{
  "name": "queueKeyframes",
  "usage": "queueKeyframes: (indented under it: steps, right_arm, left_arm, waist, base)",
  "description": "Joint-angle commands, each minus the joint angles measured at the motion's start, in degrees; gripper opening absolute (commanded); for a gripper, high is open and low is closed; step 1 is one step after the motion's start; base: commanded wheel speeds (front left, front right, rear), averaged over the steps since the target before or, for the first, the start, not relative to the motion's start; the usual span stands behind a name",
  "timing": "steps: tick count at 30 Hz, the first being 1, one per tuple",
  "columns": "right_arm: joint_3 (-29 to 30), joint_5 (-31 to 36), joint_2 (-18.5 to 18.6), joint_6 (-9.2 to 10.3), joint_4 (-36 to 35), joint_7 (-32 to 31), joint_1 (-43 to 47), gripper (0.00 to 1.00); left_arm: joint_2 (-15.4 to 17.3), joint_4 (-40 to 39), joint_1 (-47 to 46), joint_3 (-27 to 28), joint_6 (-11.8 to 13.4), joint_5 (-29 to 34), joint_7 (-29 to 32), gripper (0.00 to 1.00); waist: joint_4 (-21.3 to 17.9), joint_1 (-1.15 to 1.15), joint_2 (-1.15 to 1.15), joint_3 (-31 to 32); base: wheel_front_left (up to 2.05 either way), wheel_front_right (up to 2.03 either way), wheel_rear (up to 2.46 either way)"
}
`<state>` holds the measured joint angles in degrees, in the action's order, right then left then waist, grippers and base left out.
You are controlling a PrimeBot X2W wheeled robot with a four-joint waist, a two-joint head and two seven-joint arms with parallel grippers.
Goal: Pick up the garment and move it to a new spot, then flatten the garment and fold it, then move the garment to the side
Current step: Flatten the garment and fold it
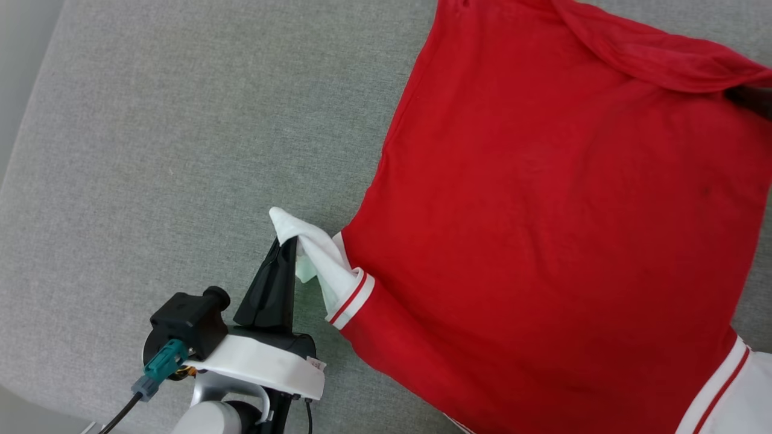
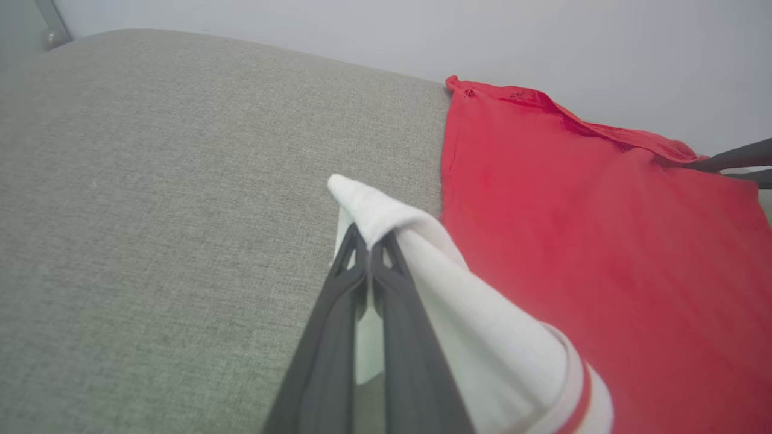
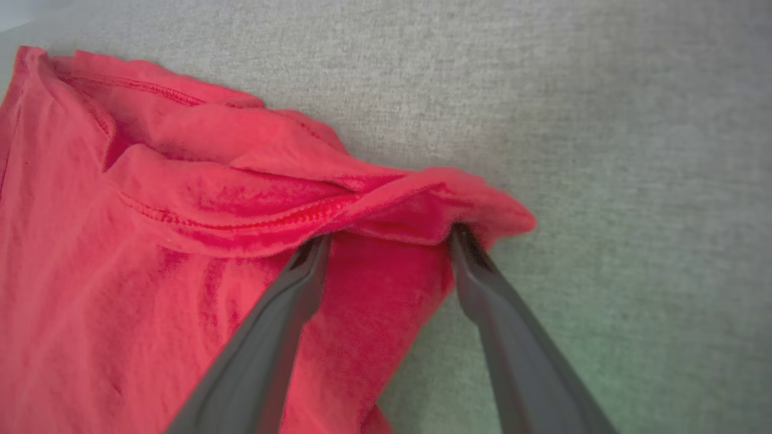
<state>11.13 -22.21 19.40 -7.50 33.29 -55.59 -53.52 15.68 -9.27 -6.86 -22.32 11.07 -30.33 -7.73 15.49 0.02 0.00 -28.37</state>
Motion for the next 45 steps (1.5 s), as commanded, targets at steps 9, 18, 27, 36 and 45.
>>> queueKeyframes:
  steps: [9,18,27,36,45]
  right_arm:
    - [2.40,4.70,-3.32,0.01,7.01,-5.39,-0.53,0.00]
    - [-5.10,3.74,0.81,0.01,0.71,-0.46,-0.69,0.00]
    - [-13.87,-3.01,8.28,0.02,-11.64,2.79,11.21,0.00]
    - [-10.34,-6.46,10.69,0.02,-25.14,1.74,36.34,0.00]
    - [-3.73,-6.94,2.21,0.03,-31.39,-1.02,59.71,0.00]
  left_arm:
    - [-0.86,2.66,-1.89,-0.17,-0.41,-0.53,-0.75,0.00]
    - [0.00,5.22,-0.28,0.46,0.08,-1.63,-0.24,0.00]
    - [2.11,8.29,3.83,3.36,1.62,-3.67,0.35,0.00]
    - [4.96,9.64,8.56,6.73,3.32,-5.97,1.67,0.00]
    - [6.50,10.36,11.79,8.21,3.91,-7.61,2.94,0.00]
  waist:
    - [1.62,-0.02,0.00,0.30]
    - [-0.50,-0.02,0.00,5.80]
    - [-7.32,-0.02,0.00,14.43]
    - [-14.68,-0.02,0.00,20.47]
    - [-18.85,-0.02,0.00,23.04]
  base:
    - [0.00,0.00,0.00]
    - [0.00,0.00,0.00]
    - [0.00,0.00,0.00]
    - [0.00,0.00,0.00]
    - [0.00,0.00,0.00]
